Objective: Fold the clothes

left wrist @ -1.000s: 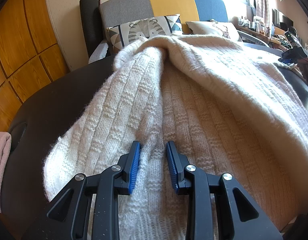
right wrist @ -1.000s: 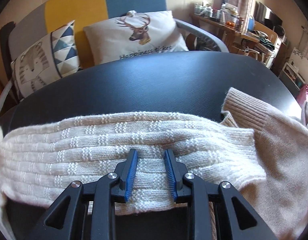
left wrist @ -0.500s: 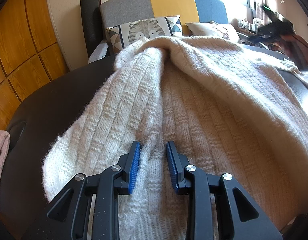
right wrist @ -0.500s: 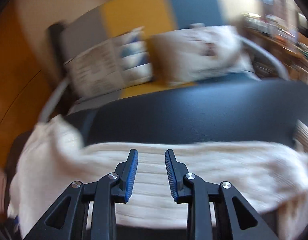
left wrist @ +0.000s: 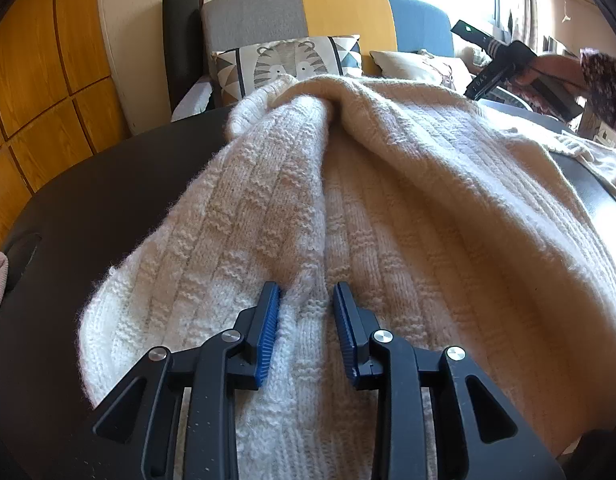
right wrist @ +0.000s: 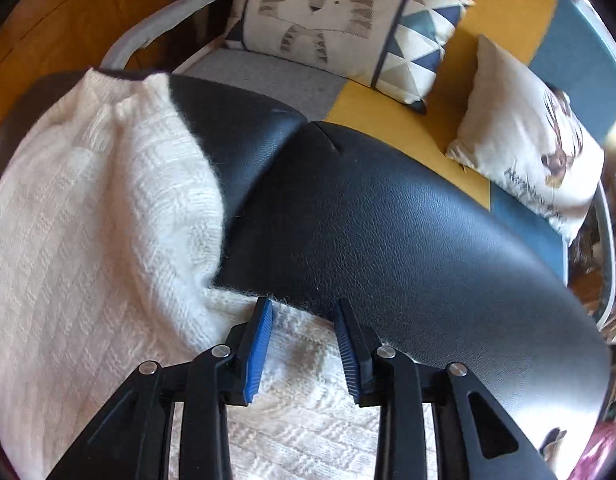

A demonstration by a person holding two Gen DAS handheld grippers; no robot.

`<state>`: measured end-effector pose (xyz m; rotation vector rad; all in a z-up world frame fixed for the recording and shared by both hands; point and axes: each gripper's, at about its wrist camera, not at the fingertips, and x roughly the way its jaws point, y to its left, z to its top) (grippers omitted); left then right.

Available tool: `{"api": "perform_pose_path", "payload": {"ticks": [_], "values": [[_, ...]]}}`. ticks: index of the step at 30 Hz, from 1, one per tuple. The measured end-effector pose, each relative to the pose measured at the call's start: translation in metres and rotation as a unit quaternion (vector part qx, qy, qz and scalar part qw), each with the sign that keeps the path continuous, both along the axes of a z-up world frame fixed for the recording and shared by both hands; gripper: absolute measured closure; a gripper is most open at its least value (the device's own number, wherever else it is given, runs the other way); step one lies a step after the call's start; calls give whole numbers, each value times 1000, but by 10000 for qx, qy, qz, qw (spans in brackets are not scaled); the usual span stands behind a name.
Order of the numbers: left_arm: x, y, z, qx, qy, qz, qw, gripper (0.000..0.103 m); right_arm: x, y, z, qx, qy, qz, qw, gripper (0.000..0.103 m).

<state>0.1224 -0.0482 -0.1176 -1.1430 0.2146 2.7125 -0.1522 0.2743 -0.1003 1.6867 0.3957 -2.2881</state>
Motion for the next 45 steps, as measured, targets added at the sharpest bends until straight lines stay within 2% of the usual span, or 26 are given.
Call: {"api": "perform_pose_path", "payload": {"ticks": [1, 3, 5, 10, 14, 19, 21, 25, 27, 30, 31, 32, 35, 37, 40, 44, 45], "values": [[0, 0, 0, 6, 0, 0, 10000, 72, 2, 2, -1, -65, 46, -50, 10000, 72], [0, 0, 0, 15, -3, 2, 10000, 72, 9, 4, -2, -152, 149, -72, 9997, 86], [1, 1, 1, 19, -5, 6, 10000, 72, 12, 0, -1, -105, 279, -184, 9994, 93], [2, 1, 1, 18, -5, 10, 10000, 72, 20, 6, -6, 217, 1104, -735, 9909, 93], [2, 1, 1, 24, -3, 14, 10000, 72, 19, 30, -7, -327, 1381, -1451, 9792, 94], [3, 1, 1, 35, -9, 17, 10000, 72, 26, 30, -9, -462, 1876, -1530, 9692, 93], [3, 1, 1, 45, -9, 17, 10000, 72, 30, 43, -1, -863, 1793, -1726, 9647, 79], [1, 0, 0, 82, -11, 10, 10000, 72, 63, 67, 24, -1381, 2033, -2292, 9419, 79], [2, 0, 0, 94, -12, 10, 10000, 72, 73, 66, 25, -1161, 1982, -2223, 9475, 79], [1, 1, 0, 74, -5, 17, 10000, 72, 74, 60, 9, -598, 1683, -2022, 9629, 78], [2, 1, 0, 69, -4, 20, 10000, 72, 71, 61, 2, -553, 1618, -2005, 9647, 78], [2, 2, 0, 64, -3, 22, 10000, 72, 72, 64, 1, -656, 1737, -2011, 9618, 77], [2, 2, 0, 62, -2, 23, 10000, 72, 68, 70, 6, -875, 1521, -2273, 9579, 76], [2, 2, 0, 60, 3, 25, 10000, 72, 76, 70, 14, -1077, 1481, -2566, 9490, 76], [2, 2, 0, 38, 5, 26, 10000, 72, 107, 58, 29, -1505, 1674, -2654, 9375, 76], [2, 3, 1, -7, 5, 33, 10000, 71, 154, 36, 39, -2131, 1568, -2516, 9310, 76], [2, 3, 1, -21, 3, 35, 10000, 71, 166, 27, 41, -2211, 1547, -2396, 9326, 76]]}}
